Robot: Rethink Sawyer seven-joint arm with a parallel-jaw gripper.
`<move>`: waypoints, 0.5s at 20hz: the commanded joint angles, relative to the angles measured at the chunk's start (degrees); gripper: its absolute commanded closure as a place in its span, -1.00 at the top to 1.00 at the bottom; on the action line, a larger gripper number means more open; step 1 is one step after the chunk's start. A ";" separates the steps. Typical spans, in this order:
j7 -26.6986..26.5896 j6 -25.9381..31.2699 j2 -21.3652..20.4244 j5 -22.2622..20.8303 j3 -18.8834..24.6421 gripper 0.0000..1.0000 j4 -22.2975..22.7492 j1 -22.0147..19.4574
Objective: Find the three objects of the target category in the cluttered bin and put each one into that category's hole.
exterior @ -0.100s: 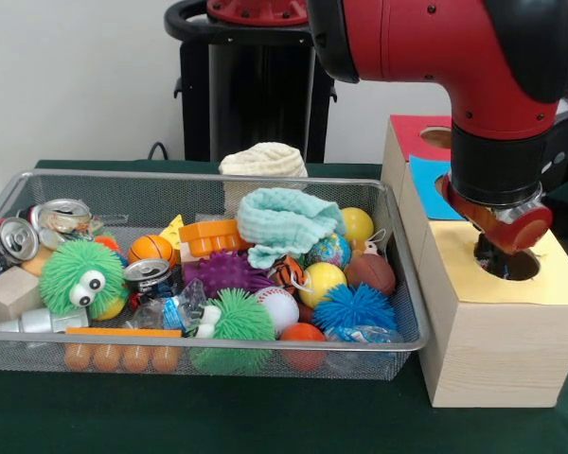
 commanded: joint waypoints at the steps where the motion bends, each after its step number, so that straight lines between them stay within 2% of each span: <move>1: 2.62 2.78 5.62 -5.38 0.28 1.00 8.65 -1.57; 10: 1.56 5.88 4.64 -3.46 3.09 1.00 9.06 -3.79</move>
